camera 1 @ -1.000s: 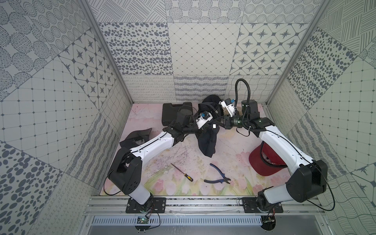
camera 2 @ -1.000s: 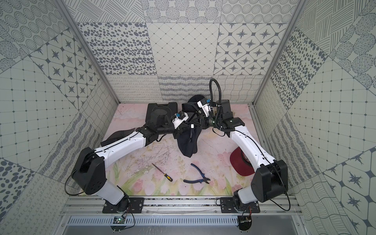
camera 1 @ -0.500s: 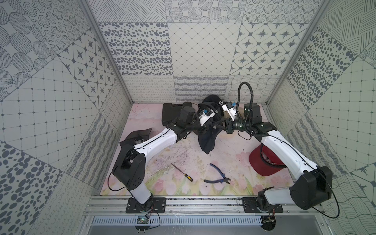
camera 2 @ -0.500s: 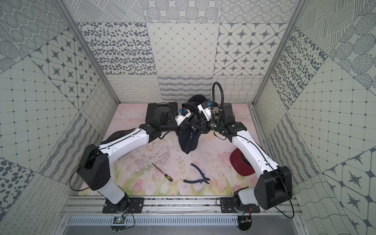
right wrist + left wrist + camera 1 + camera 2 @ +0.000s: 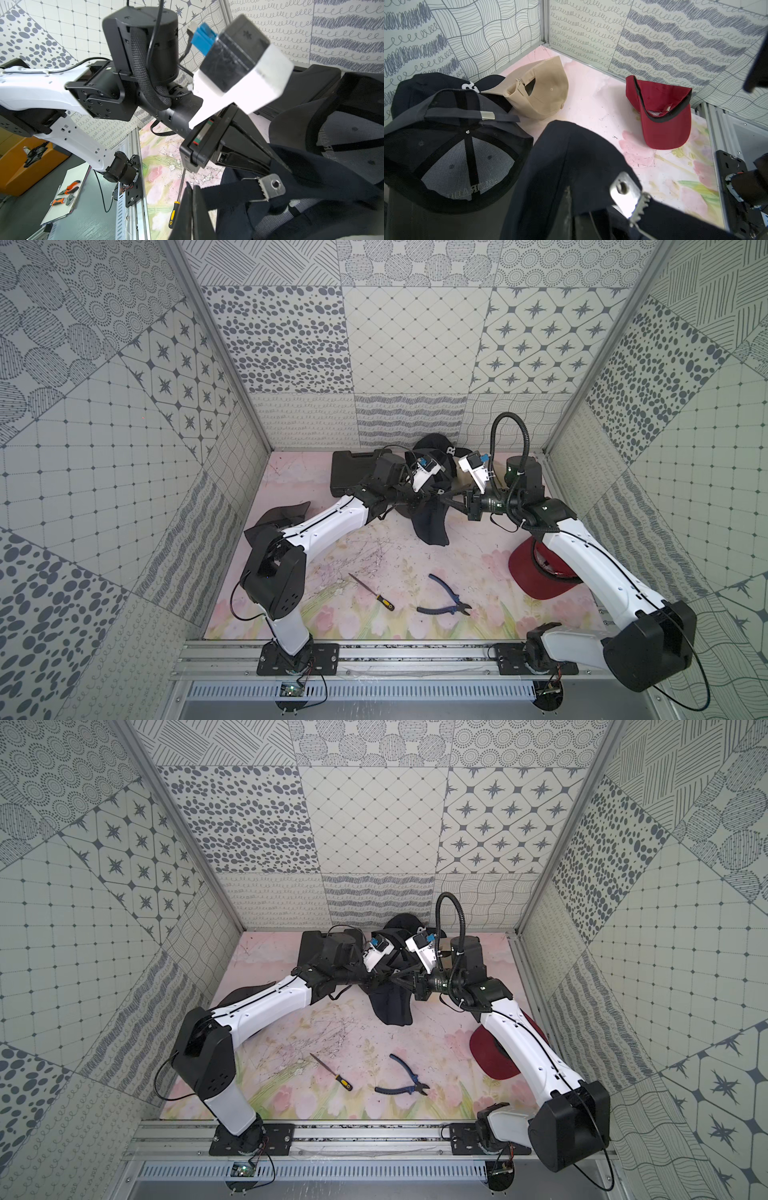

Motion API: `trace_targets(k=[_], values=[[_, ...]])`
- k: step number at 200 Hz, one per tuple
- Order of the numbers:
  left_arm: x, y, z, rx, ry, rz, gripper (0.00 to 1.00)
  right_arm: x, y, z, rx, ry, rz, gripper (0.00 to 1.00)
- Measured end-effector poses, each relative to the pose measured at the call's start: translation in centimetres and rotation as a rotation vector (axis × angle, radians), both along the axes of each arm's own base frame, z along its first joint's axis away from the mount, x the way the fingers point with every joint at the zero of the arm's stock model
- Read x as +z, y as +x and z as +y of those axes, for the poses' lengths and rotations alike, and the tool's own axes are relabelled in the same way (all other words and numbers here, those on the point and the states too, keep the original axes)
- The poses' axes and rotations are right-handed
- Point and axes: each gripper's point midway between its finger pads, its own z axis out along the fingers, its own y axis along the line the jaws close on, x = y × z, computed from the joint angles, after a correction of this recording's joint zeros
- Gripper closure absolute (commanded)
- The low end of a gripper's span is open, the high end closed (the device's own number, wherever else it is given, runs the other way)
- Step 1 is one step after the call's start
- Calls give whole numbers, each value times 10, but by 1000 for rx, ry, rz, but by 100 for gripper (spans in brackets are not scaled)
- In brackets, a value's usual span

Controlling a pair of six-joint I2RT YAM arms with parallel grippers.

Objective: Open the adjustable buckle of the baseball cap
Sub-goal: Open the adjustable buckle on the baseball cap.

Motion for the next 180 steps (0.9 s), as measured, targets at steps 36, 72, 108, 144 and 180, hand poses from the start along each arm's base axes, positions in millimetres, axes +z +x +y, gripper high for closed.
trace_targets(k=[36,72,108,144,180], values=[[-2,2,4,31,10,9,100,-2,5,-2,-42,-18,-3,29],[-1,2,5,39,11,9,100,-9,20,-22,-223,-86,-7,33],[-1,2,5,42,11,14,100,-33,24,-35,-311,-119,45,40],[-2,2,6,46,9,25,100,-64,21,-34,-306,-121,130,50],[1,1,6,48,4,26,100,-68,25,-27,-279,-82,142,50]])
